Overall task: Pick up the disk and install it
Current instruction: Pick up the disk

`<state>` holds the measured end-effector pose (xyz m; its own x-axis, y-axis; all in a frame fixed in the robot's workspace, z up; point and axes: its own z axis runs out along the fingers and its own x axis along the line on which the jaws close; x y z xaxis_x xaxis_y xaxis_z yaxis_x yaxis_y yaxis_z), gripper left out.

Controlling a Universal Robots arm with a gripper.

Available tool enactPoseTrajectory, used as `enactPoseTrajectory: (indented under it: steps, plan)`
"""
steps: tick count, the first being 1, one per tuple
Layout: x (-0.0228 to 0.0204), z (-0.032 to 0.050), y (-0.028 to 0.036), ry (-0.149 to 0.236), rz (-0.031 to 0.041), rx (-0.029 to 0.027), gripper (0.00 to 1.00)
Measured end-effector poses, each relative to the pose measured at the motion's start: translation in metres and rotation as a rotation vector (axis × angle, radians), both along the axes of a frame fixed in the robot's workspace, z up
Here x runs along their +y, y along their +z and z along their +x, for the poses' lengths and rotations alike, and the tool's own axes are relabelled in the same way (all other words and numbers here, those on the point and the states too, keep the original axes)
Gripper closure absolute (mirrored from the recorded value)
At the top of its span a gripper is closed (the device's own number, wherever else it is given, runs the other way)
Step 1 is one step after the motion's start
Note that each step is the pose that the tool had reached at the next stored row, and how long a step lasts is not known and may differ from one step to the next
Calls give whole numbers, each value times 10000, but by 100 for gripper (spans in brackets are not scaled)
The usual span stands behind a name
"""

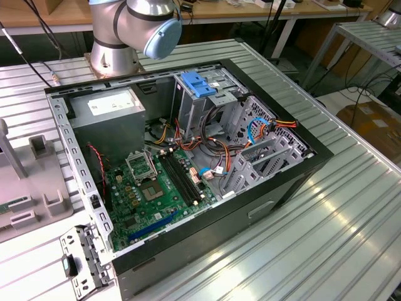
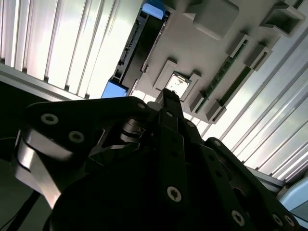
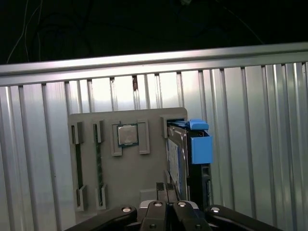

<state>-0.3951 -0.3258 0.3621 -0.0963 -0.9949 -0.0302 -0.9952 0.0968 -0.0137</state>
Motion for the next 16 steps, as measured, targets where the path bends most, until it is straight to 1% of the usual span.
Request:
enactPoseTrajectory:
  steps: [1, 2, 4, 5, 6, 8, 14, 16]
  plan:
    - [0, 0, 0, 0, 0, 0, 83]
    - [0, 0, 0, 0, 0, 0, 83]
    - [1, 0, 0, 0, 0, 0, 71]
    - [1, 0, 0, 0, 0, 0, 58]
    - [1, 0, 0, 0, 0, 0, 58]
    - [1, 0, 0, 0, 0, -1, 46]
    - [2, 0, 0, 0, 0, 0, 46]
    - [12, 0, -2, -2, 0, 1, 46]
